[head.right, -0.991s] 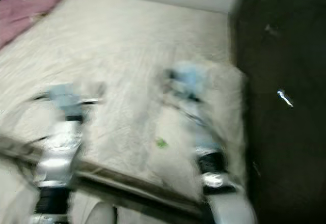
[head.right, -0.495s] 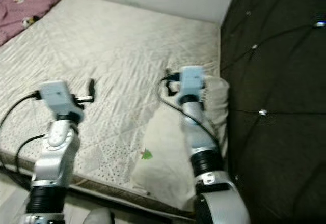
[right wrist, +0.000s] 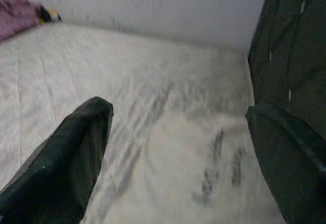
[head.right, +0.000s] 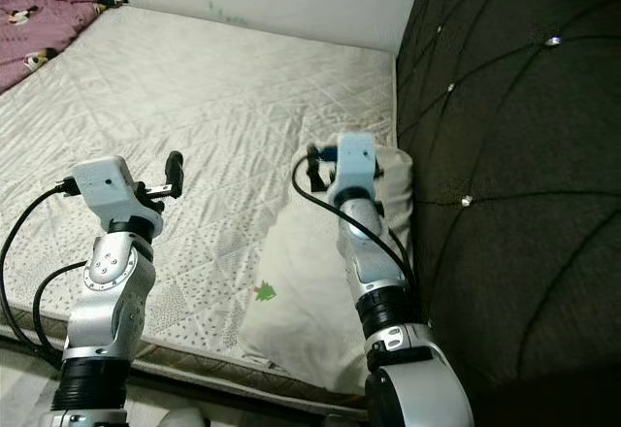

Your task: Clean up the room

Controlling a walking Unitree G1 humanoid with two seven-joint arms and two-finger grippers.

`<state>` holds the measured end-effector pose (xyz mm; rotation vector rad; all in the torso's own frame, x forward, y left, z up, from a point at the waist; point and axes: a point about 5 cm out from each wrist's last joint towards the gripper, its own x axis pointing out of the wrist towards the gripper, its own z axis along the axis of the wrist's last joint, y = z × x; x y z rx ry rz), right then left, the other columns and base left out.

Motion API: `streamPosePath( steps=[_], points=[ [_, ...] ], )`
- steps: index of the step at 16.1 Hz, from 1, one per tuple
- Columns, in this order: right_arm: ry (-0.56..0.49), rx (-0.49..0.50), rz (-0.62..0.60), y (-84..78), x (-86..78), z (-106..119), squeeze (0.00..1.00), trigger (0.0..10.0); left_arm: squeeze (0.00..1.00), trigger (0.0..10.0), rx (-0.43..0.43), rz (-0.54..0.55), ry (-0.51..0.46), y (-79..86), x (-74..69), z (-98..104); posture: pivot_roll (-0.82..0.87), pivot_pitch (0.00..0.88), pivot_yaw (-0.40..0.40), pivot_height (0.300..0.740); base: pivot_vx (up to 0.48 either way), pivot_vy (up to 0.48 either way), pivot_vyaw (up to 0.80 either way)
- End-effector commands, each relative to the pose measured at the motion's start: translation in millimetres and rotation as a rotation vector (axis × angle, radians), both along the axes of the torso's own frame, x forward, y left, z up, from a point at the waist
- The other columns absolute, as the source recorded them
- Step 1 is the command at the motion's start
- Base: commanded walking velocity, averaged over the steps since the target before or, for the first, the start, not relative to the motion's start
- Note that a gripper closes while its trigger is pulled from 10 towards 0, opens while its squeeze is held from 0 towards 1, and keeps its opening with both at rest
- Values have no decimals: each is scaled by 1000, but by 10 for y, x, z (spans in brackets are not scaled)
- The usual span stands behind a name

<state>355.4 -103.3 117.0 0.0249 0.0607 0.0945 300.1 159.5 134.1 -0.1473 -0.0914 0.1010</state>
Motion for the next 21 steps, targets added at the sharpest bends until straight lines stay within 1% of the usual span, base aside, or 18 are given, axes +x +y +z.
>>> streamPosePath(
  steps=[1, 2, 3, 4, 5, 6, 7, 8, 9, 11, 13, 15, 16, 17, 18, 19, 20, 21],
  points=[
    [9, -2, 8, 26, 18, 16, 0, 10000, 0, 10000, -12, -4, 11, 9, -3, -23, 85, 0, -48, 740, 0, 0, 0],
    [-6, -31, 22, 59, 6, 18, 0, 10000, 0, 10000, -20, -4, 11, 8, -4, -25, 83, 0, -47, 740, 0, 262, 0],
    [-21, 9, 53, 91, -4, 35, 0, 10000, 0, 10000, -23, -5, 9, 10, -1, -22, 82, 0, -46, 740, 0, 349, 0],
    [-24, 12, 57, 98, -6, 39, 0, 10000, 0, 10000, -24, -6, 8, 11, 1, -20, 82, 0, -46, 740, 0, 431, 0],
    [32, 76, 63, 86, -17, -19, 0, 10000, 0, 10000, -27, -9, 8, 13, 2, -21, 82, 0, -45, 740, 0, 480, 0],
    [51, 177, 100, 103, -35, -33, 0, 10000, 0, 10000, -29, -9, 8, 15, 2, -20, 82, 0, -45, 740, 0, 480, 0],
    [43, 166, 90, 89, -34, -25, 0, 10000, 0, 10000, -30, -9, 7, 17, 1, -19, 82, 0, -44, 740, 0, 480, 0],
    [50, 135, 74, 73, -28, -41, 0, 10000, 0, 10000, -31, -9, 8, 20, 0, -20, 81, 0, -44, 740, 0, 480, 0],
    [58, 129, 77, 78, -27, -53, 0, 10000, 0, 10000, -31, -8, 8, 21, 1, -20, 81, 0, -44, 740, 0, 480, 0],
    [13, 0, 95, 116, -30, -22, 0, 10000, 0, 10000, -30, -9, 8, 21, 3, -18, 83, 0, -43, 740, 0, 480, 0],
    [7, 32, 98, 114, -35, -4, 0, 10000, 0, 10000, -28, -11, 7, 22, 6, -16, 82, 0, -42, 740, 0, 480, 0],
    [41, 20, 43, 37, -22, -46, 0, 10000, 0, 10000, -49, -29, -3, 10, 7, -14, 82, 0, -42, 740, 0, 480, 0],
    [31, 7, 42, 30, -15, -36, 0, 10000, 0, 10000, -46, -27, -3, 9, 12, -15, 81, 0, -43, 740, 0, 480, 0],
    [4, 34, 44, 39, -11, 3, 0, 10000, 0, 10000, -43, -23, -2, 10, 13, -15, 81, 0, -43, 740, 0, 480, 0],
    [-4, 32, 49, 41, -8, 19, 0, 10000, 0, 10000, -45, -19, -1, 13, 11, -16, 81, 0, -43, 740, 0, 480, 0],
    [-10, 52, 61, 48, -10, 34, 0, 10000, 0, 10000, -48, -16, -1, 19, 10, -15, 81, 0, -43, 740, 0, 480, 0],
    [3, 47, 75, 66, -15, 17, 0, 10000, 0, 10000, -50, -18, -1, 18, 13, -19, 83, 0, -45, 740, 0, 480, 0],
    [9, 49, 83, 80, -17, 8, 0, 10000, 0, 10000, -52, -19, -2, 16, 16, -17, 83, 0, -45, 740, 0, 480, -800]
  ],
)
